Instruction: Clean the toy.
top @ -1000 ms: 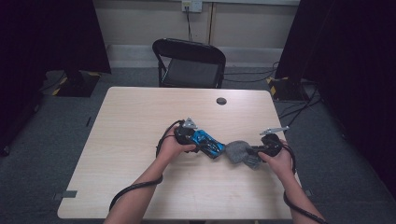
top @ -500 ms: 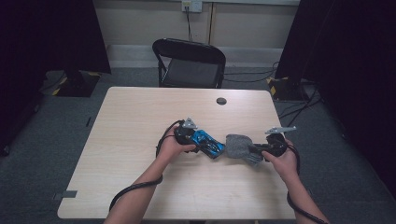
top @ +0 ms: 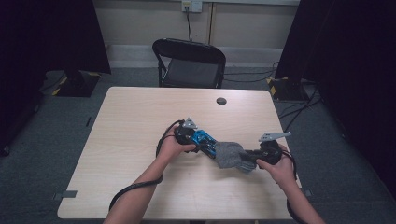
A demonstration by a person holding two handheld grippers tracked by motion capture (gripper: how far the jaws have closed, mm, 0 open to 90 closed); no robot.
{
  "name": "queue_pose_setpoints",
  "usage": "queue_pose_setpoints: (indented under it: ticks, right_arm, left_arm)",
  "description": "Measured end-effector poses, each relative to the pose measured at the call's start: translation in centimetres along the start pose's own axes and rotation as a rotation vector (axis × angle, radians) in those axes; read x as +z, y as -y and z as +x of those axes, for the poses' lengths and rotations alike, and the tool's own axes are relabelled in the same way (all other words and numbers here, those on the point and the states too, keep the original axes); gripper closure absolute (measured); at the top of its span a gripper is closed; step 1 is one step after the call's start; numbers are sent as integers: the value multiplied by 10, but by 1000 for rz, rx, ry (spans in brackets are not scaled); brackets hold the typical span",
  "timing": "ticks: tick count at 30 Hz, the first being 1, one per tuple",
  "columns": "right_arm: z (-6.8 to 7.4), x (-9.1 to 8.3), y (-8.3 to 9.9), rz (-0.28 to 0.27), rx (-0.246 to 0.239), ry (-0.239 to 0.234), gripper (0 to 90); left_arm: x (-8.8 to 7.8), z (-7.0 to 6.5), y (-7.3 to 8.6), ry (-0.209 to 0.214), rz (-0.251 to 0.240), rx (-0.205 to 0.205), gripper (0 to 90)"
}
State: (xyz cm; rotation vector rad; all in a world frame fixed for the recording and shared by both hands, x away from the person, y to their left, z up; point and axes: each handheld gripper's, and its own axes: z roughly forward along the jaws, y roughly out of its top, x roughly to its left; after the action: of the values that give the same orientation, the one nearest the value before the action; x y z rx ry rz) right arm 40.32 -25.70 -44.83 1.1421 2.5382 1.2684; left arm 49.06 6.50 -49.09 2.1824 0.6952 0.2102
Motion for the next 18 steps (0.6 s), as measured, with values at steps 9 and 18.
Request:
queue_pose_setpoints:
  ticks: [9,18]
  right_arm:
    - [31,27,4,77,-74,-83,761]
    - [38,46,12,124,-84,-104,760]
  left_arm:
    - [0,0,0,0,3,-1,185]
    - [0,-1,0,-1,2,-1,186]
